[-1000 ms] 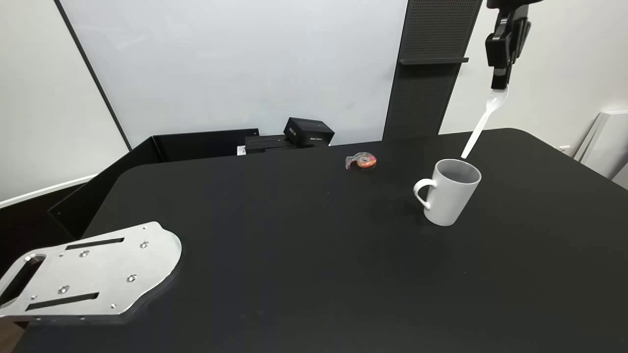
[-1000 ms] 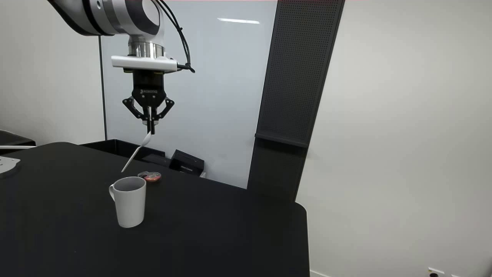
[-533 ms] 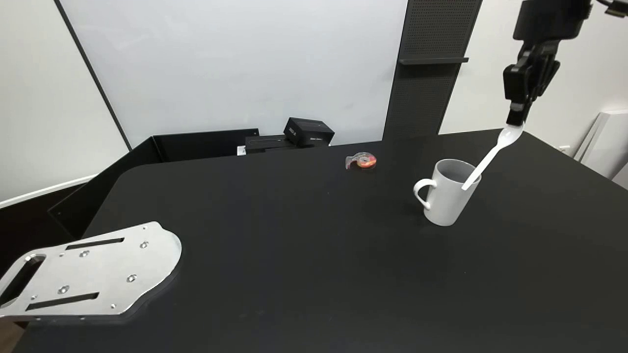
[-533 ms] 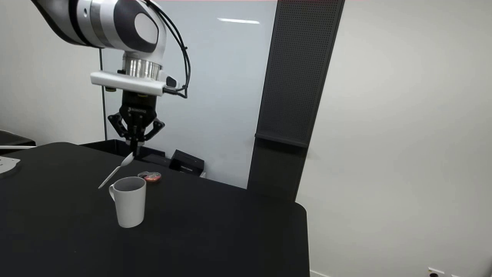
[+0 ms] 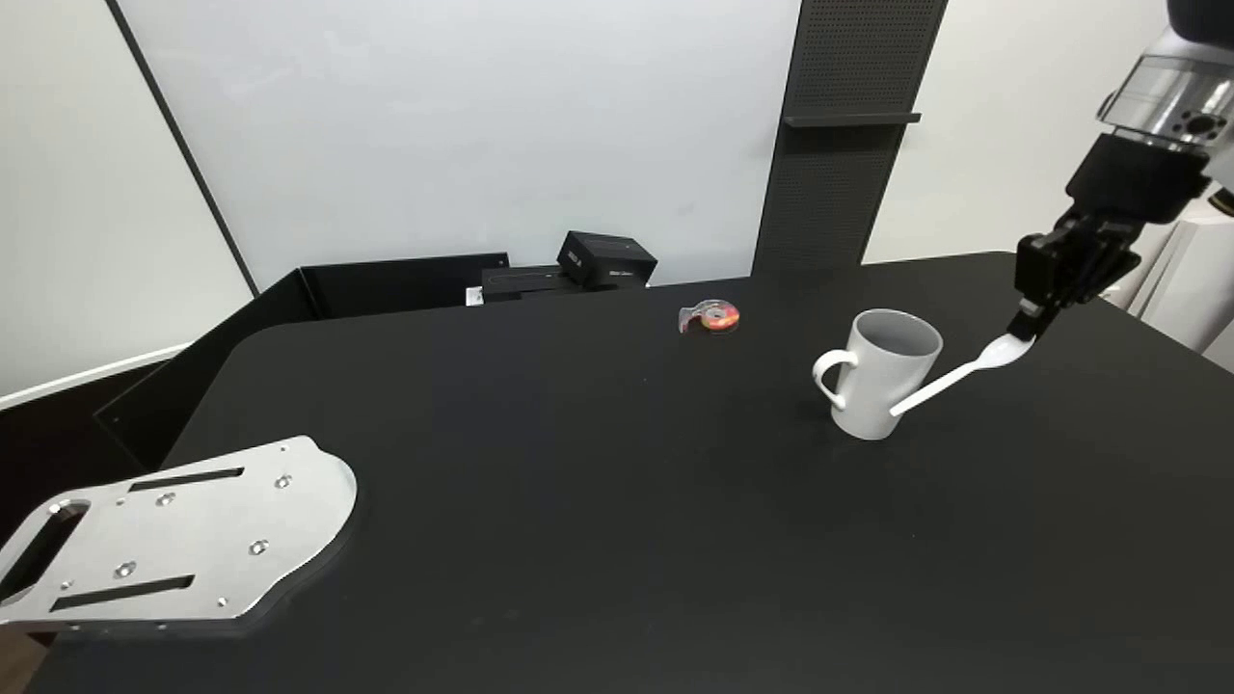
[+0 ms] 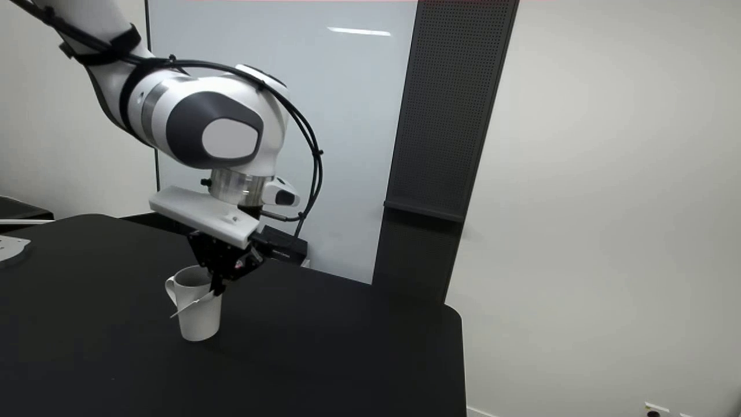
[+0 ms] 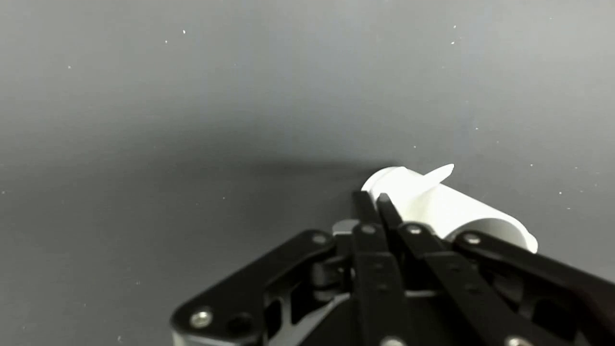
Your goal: Remove the plastic spoon from the mug
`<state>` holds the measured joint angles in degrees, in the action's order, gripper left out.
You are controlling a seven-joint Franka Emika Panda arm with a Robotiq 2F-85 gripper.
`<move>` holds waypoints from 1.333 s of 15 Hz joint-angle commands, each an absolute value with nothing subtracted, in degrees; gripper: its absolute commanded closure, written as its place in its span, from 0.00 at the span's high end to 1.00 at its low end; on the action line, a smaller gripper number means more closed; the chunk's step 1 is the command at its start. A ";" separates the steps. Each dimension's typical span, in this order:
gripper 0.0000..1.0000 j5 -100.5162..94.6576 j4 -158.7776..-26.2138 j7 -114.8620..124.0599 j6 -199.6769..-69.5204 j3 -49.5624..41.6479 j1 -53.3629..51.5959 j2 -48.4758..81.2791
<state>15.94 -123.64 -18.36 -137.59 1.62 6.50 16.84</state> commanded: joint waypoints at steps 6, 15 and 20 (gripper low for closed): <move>0.01 27.62 -128.46 -27.97 -144.41 3.69 12.51 20.97; 0.30 30.08 -126.67 -34.41 -143.46 5.10 16.21 25.34; 0.64 24.36 -127.31 -30.75 -144.77 3.48 13.29 23.13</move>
